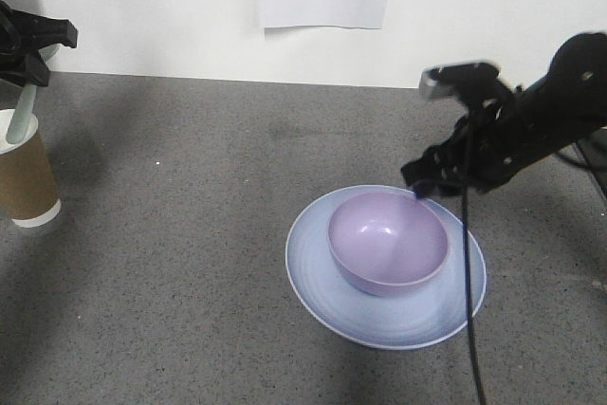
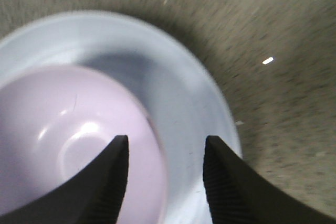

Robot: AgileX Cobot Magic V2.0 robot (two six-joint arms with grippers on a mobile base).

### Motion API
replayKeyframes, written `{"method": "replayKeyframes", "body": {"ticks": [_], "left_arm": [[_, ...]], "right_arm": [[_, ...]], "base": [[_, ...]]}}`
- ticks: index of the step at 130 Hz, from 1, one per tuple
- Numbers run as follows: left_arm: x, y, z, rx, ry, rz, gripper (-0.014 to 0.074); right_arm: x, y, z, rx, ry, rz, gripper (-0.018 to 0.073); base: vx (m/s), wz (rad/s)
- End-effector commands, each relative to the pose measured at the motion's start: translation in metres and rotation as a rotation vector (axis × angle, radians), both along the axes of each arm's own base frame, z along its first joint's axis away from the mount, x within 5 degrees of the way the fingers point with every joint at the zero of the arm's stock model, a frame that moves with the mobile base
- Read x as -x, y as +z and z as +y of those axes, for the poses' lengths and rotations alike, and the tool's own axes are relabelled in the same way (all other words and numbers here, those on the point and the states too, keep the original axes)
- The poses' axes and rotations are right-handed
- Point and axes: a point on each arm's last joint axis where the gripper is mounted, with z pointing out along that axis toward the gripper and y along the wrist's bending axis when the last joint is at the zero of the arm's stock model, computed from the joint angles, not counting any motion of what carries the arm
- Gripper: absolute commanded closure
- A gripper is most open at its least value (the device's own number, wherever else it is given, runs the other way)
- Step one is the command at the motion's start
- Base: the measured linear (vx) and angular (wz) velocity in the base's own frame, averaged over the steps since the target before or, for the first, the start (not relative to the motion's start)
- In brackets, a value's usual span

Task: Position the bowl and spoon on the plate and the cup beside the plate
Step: 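Open the right gripper and raise it away from the bowl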

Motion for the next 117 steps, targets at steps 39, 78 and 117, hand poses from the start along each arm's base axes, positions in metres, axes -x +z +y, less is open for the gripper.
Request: {"method": "replayKeyframes", "body": {"ticks": [39,78,117], "left_arm": [[0.011,0.03,-0.002,0.007,-0.003,-0.121,0.0603],[0.011,0.03,-0.002,0.007,-0.003,-0.121,0.0603],[0.011,0.03,-0.002,0.007,-0.003,-0.121,0.0603]], "right_arm": [[0.022,0.094,-0.063,0.044,-0.318,-0.312,0.0256],[0.032,0.096,-0.079,0.091,-0.344,-0.261,0.0511],[0.034,0.098,-0.08,0.091,-0.364,-0.264,0.0566]], "base": [[0.0,0.0],[0.0,0.0],[0.0,0.0]]}}
